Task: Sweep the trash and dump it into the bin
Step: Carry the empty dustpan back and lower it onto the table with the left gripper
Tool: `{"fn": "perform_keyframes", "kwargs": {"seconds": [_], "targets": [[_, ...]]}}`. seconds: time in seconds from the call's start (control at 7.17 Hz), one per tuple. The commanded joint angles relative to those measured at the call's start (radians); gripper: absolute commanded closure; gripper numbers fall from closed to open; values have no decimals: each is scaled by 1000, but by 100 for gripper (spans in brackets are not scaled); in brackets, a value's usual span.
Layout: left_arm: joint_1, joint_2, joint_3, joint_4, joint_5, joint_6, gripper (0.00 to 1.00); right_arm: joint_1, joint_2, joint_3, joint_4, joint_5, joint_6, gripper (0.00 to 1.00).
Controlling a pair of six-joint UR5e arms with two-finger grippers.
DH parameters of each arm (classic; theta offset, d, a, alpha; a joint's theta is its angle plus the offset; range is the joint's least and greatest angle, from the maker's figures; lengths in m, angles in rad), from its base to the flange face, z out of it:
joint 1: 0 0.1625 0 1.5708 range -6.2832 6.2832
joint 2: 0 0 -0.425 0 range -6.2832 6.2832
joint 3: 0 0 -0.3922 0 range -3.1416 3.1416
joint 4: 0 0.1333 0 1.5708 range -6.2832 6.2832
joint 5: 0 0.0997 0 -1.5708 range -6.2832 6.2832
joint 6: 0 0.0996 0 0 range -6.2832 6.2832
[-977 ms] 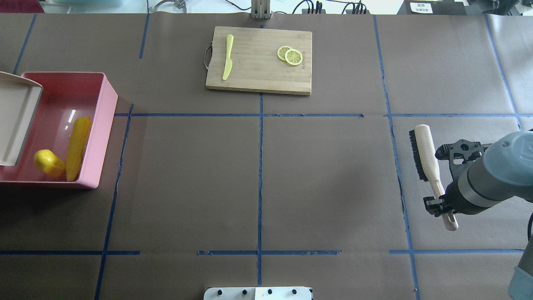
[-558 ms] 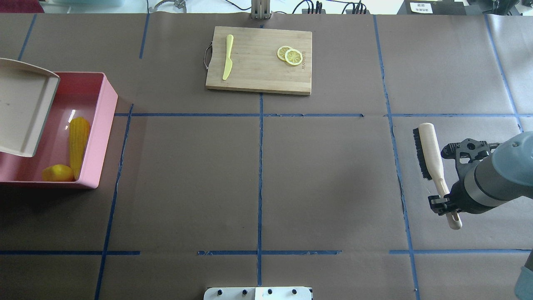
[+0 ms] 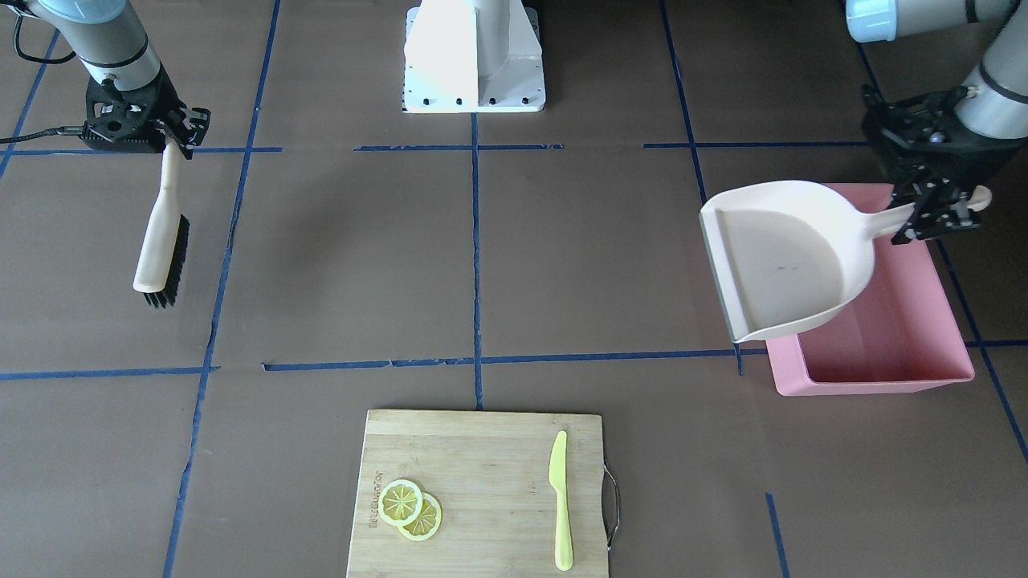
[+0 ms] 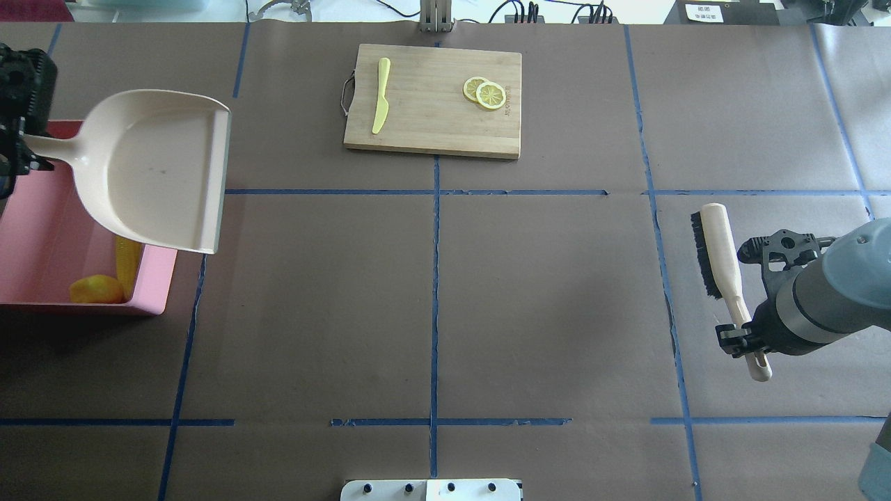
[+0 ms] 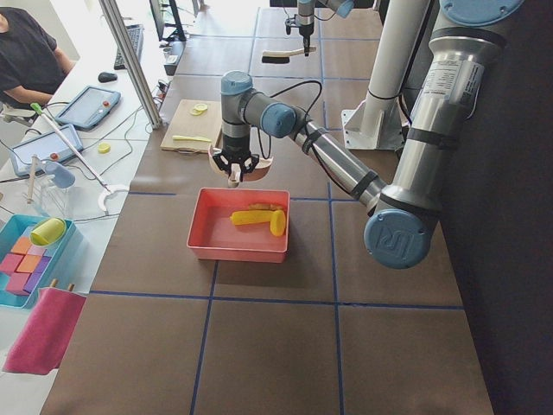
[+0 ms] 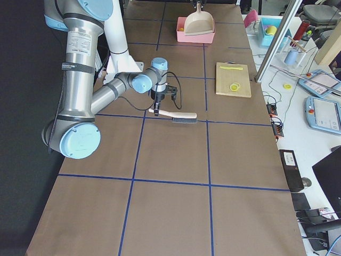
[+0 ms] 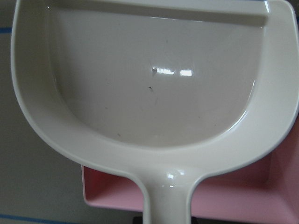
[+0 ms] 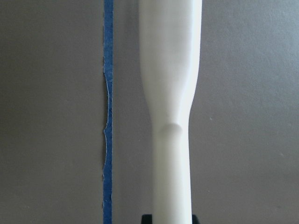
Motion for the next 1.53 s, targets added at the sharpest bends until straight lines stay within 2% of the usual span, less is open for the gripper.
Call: {"fn": "perform_keyframes", "kwargs": {"seconds": [0.0,0.28,0.42,0.7,0.98,1.12,1.4], "targets": [[259,-93,0,-2,1,-309,100,-1,9,-10,0,0,1,100],[332,-126,23,-6,8,-348,92,-2,14,-14,0,0,7,100],[394,-146,42,-26,91,-353,92,-2,15,-14,2,0,10,100],[421,-154,65,-98,119,-354,92,-2,52,-40,2,0,12,100],[441,-155,94,-114,127,-359,99,-2,57,-42,2,0,15,100],[464,-155,124,-159,128,-367,100,-1,57,-42,2,0,14,100],[493,-163,145,-203,128,-480,100,-1,57,-41,2,1,14,100]]}}
